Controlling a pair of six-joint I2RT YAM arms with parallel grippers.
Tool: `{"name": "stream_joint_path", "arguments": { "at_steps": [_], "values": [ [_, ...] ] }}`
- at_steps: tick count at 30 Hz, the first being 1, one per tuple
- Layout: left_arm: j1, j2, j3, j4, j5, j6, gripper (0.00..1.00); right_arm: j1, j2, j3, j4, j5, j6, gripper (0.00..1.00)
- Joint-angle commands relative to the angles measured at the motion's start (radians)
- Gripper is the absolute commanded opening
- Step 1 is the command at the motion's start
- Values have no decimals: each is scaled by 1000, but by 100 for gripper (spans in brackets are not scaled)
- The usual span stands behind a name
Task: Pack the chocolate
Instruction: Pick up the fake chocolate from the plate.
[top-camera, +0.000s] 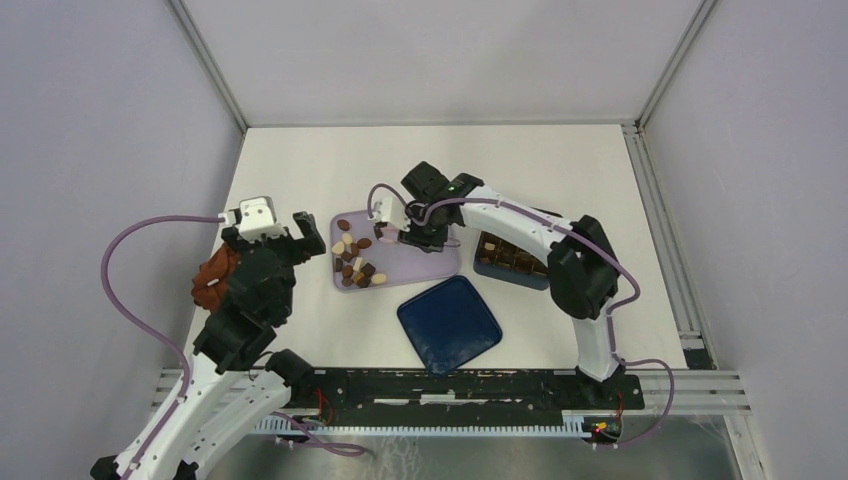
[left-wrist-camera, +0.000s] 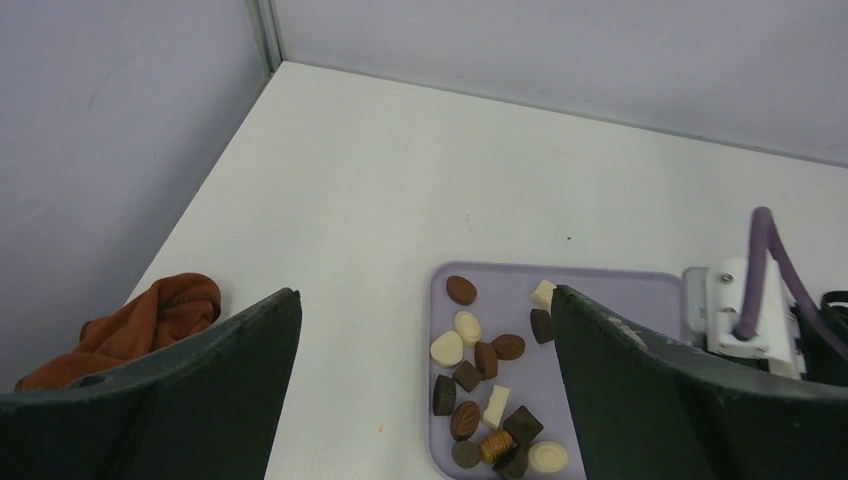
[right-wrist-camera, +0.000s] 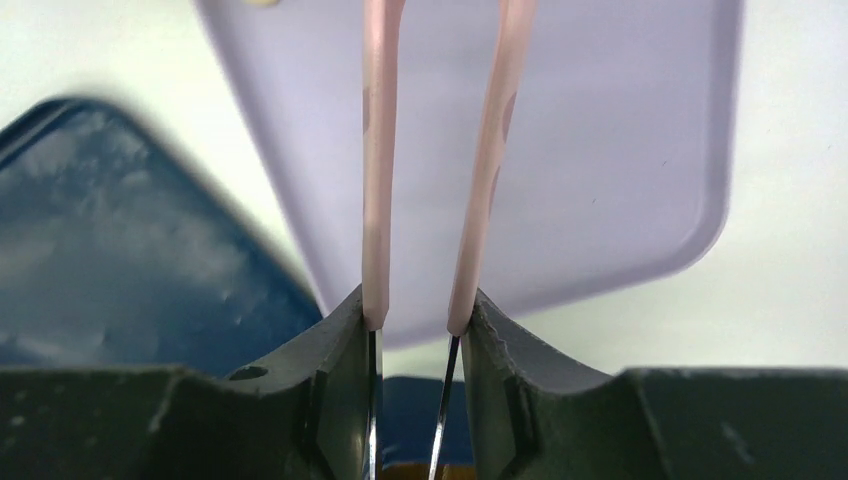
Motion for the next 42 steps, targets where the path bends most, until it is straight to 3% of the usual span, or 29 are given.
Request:
{"name": "stream_joint_path", "arguments": {
  "at_steps": [1, 15, 42],
  "values": [
    [14, -10, 1, 20, 6, 38, 98, 18, 110, 164, -23, 71, 65, 40],
    [46, -26, -2, 30, 42, 34, 98, 19, 318, 357, -53, 135, 106, 44],
    [81, -24, -2, 37, 85, 28, 98, 23, 380, 403, -76, 163, 125, 46]
  ]
}}
